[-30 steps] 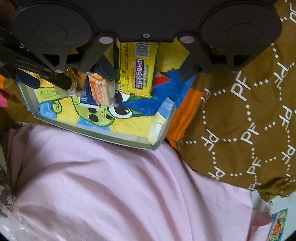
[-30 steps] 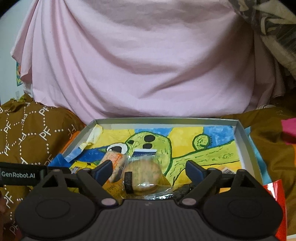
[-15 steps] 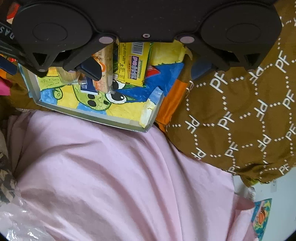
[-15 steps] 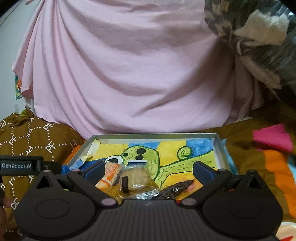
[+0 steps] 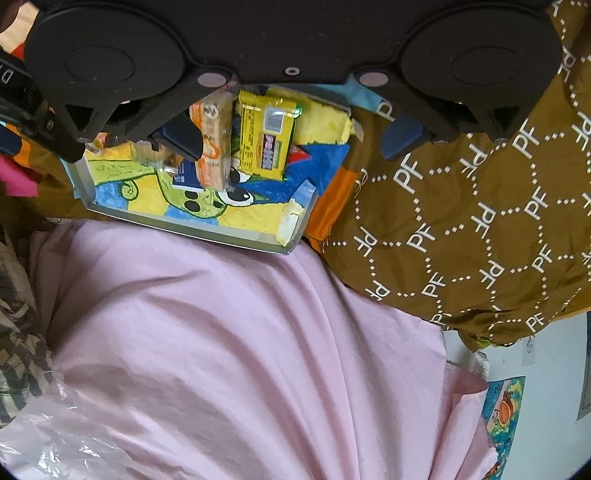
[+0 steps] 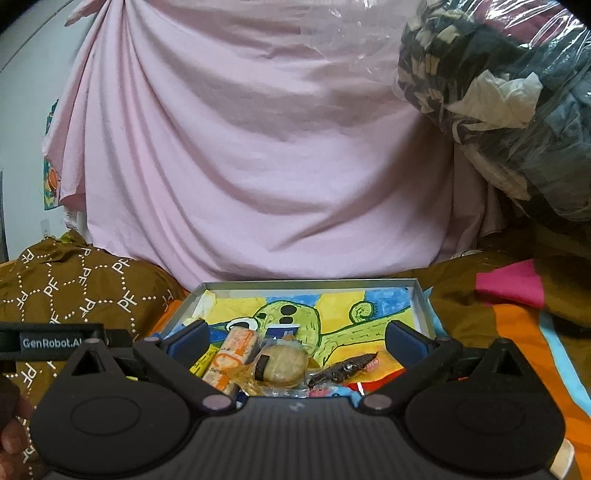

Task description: Organize snacks

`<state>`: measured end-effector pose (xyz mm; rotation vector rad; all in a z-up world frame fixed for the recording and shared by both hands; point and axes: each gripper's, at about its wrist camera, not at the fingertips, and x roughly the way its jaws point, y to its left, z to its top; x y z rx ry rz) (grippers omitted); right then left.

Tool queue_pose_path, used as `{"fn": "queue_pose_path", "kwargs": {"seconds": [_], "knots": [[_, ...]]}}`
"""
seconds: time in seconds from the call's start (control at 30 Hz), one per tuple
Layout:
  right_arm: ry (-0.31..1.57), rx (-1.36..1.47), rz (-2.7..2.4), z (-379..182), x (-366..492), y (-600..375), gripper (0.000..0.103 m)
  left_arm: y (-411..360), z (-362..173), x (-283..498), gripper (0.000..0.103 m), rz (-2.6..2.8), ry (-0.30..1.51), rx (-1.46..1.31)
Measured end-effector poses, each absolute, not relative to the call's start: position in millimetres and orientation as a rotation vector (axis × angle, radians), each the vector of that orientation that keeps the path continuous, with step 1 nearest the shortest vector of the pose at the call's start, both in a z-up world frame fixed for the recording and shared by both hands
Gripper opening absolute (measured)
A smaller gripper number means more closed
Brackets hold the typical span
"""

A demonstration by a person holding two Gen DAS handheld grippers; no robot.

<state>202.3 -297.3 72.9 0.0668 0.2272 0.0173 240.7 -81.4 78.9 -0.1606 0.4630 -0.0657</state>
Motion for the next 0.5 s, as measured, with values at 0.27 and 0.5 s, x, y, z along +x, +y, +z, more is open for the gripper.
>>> {"fn": "queue_pose_path", "kwargs": {"seconds": [0.27, 0.5], "knots": [[0.217, 0.077, 0.009, 78.6, 173.1, -293.4, 0.103, -72.2, 79.9, 209.4, 0.102, -0.056, 0.441, -0.170], [0.203, 0.089, 0.003, 83.2, 148.8, -287.8, 0.103, -59.5, 82.3, 183.8, 0.102, -0.047, 0.423, -0.181]]}}
